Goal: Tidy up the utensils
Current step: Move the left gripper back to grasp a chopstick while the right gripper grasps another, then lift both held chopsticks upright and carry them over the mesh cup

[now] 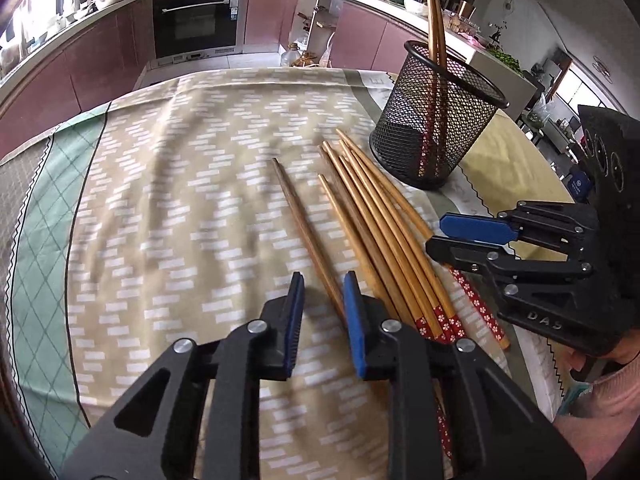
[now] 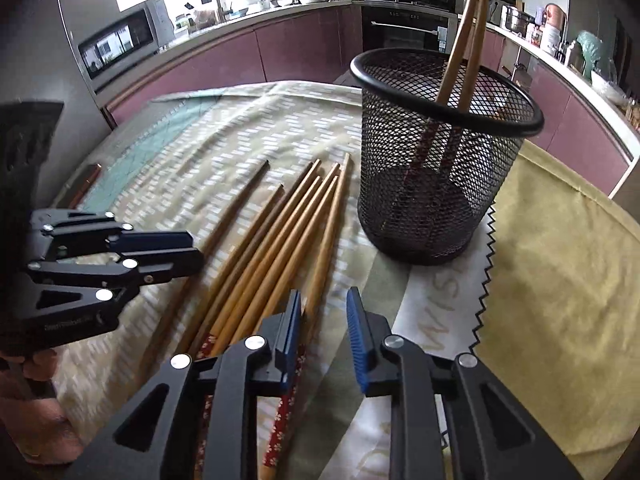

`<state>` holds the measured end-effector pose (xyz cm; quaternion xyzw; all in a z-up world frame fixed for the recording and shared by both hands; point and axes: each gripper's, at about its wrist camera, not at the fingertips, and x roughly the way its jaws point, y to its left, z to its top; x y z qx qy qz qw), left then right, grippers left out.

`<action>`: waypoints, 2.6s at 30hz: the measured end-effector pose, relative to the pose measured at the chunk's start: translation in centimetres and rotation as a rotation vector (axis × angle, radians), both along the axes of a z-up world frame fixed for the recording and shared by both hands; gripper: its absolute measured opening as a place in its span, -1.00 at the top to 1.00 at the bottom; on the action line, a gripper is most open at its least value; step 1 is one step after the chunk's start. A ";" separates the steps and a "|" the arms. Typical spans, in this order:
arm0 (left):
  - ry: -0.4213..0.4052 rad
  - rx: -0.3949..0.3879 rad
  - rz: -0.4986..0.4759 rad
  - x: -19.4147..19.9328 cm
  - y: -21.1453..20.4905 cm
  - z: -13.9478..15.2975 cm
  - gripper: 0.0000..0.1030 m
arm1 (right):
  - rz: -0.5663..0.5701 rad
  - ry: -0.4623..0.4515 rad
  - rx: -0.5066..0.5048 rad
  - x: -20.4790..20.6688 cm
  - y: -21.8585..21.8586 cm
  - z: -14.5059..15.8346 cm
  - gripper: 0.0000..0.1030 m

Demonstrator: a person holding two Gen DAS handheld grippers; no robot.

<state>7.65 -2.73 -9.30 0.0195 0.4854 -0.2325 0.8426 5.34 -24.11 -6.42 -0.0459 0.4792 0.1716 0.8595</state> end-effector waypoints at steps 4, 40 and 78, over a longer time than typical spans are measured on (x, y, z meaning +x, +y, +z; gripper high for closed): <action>-0.014 0.032 0.002 0.6 -0.8 -0.1 0.57 | -0.002 -0.010 -0.006 0.6 0.5 0.0 0.62; -0.078 -0.251 -0.019 -2.4 0.9 6.7 0.86 | 0.106 -0.080 0.353 -2.8 -3.6 6.2 0.89; -0.221 -0.456 -0.056 -1.7 3.4 15.7 0.86 | 0.005 -0.344 0.413 -2.4 -8.6 11.2 0.89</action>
